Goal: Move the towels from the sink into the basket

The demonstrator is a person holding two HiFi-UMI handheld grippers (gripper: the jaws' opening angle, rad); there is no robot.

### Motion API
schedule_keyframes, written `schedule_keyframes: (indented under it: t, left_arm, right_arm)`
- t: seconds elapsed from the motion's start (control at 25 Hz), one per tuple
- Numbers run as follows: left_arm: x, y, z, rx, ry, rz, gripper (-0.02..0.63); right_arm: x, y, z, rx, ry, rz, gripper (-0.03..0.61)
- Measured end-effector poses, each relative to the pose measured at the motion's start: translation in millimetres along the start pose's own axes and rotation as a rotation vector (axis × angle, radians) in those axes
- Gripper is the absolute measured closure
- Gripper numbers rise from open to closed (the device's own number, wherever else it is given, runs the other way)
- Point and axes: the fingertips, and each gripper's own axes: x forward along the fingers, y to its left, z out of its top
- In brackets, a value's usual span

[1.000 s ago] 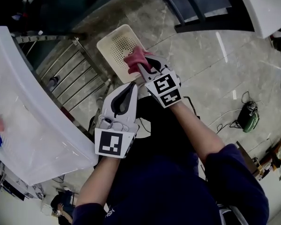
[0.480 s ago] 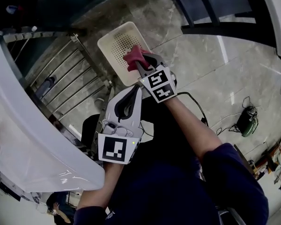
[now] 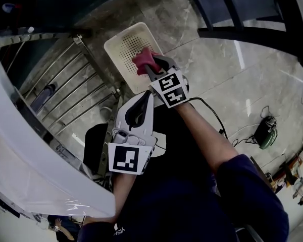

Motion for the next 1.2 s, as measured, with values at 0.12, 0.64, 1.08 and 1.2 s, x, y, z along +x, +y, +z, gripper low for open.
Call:
schedule_keyframes:
  t: [0.12,0.64,1.08,1.2]
  left_arm:
    - [1.7,0.5,-3.3,-0.005,0.009,-0.003,0.611]
    - [-16.3,-47.4,25.6,-0.015,0.067,-0.045,0.612]
    - [-97.6,-115.2,112.8,0.062,0.033,-0.108,0.611]
    - [-116.8,-125.2,137.9,0.096,0.026,-0.116,0.611]
  right_arm:
    - [1.2,0.0,-0.6,0.014,-0.009,0.01,0.43]
    - [-77.4,-5.6,29.8,0.057,-0.053,-0.002,0.417]
    - [-216.8,43.8,114.9,0.039,-0.185,-0.042,0.487]
    - [-253.6,57.0,141.0,0.04,-0.227,-0.05,0.506]
